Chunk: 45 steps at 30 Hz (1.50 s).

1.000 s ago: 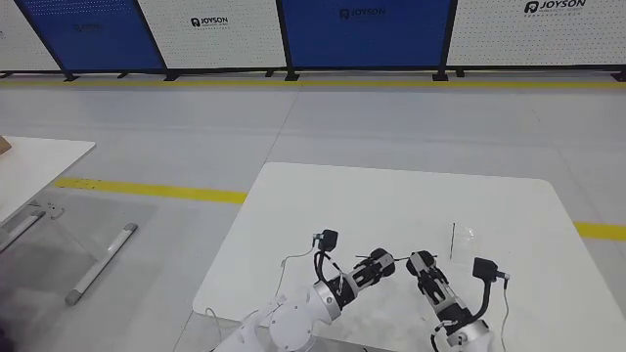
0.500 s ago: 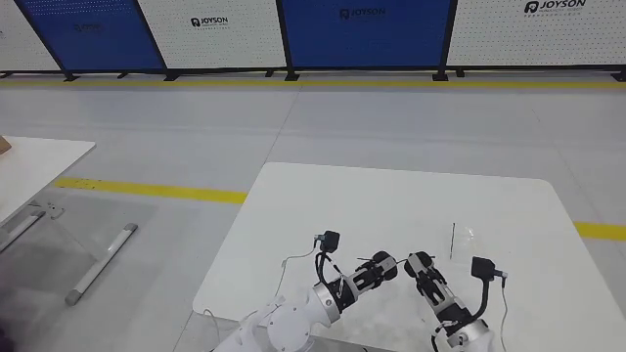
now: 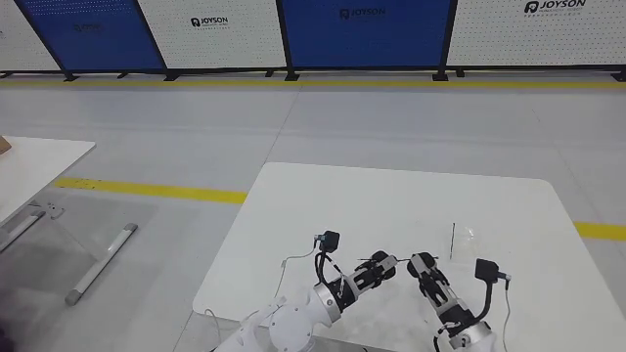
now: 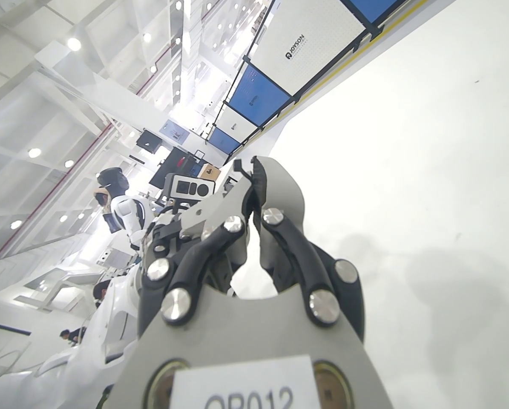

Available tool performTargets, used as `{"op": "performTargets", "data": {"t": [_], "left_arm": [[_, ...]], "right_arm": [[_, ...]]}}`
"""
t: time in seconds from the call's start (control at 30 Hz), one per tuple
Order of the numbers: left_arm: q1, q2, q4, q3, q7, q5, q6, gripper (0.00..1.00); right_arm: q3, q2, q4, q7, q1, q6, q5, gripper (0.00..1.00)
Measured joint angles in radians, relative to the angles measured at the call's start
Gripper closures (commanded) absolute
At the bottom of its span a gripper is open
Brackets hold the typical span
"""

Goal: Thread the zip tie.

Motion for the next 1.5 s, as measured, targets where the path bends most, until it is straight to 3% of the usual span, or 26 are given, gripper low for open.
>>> {"op": "performTargets", "data": {"t": [0.07,0.37,0.93,1.0,1.07,1.2,1.27,1.33,1.4,1.5], "left_arm": [[0.001,0.000,0.001,0.000,0.003,-0.001,0.000,0.79],[0.002,-0.001,0.007,-0.007,0.011,-0.012,-0.005,0.96],[0.006,-0.001,0.005,-0.008,0.012,-0.012,-0.008,1.00],[0.007,-0.001,0.004,-0.008,0.012,-0.012,-0.009,1.00],[0.007,-0.001,0.003,-0.008,0.012,-0.014,-0.009,1.00],[0.002,-0.003,0.013,-0.009,0.020,-0.024,-0.001,1.00],[-0.003,-0.005,0.020,-0.008,0.021,-0.030,0.001,1.00],[-0.004,-0.006,0.022,-0.006,0.024,-0.035,0.002,1.00],[-0.005,-0.006,0.023,-0.005,0.025,-0.037,0.002,1.00],[-0.007,-0.007,0.026,-0.006,0.028,-0.042,0.007,1.00]], "right_arm": [[-0.001,0.000,0.002,-0.005,0.000,0.004,-0.006,1.00],[-0.002,-0.001,0.008,-0.022,0.000,0.011,-0.015,1.00],[-0.002,0.001,0.005,-0.013,-0.006,0.003,-0.025,1.00],[-0.001,0.002,0.004,-0.007,-0.006,0.003,-0.020,0.73],[-0.001,0.002,0.004,-0.001,-0.005,0.004,-0.014,0.57],[-0.004,0.002,0.008,-0.003,-0.001,0.004,-0.023,0.49],[-0.009,0.001,0.011,-0.011,0.000,0.005,-0.031,0.39],[-0.011,0.000,0.013,-0.015,0.000,0.003,-0.027,0.42],[-0.010,0.001,0.014,-0.015,0.000,-0.001,-0.023,0.53],[-0.006,0.001,0.012,-0.019,-0.003,-0.008,-0.022,0.60]]}}
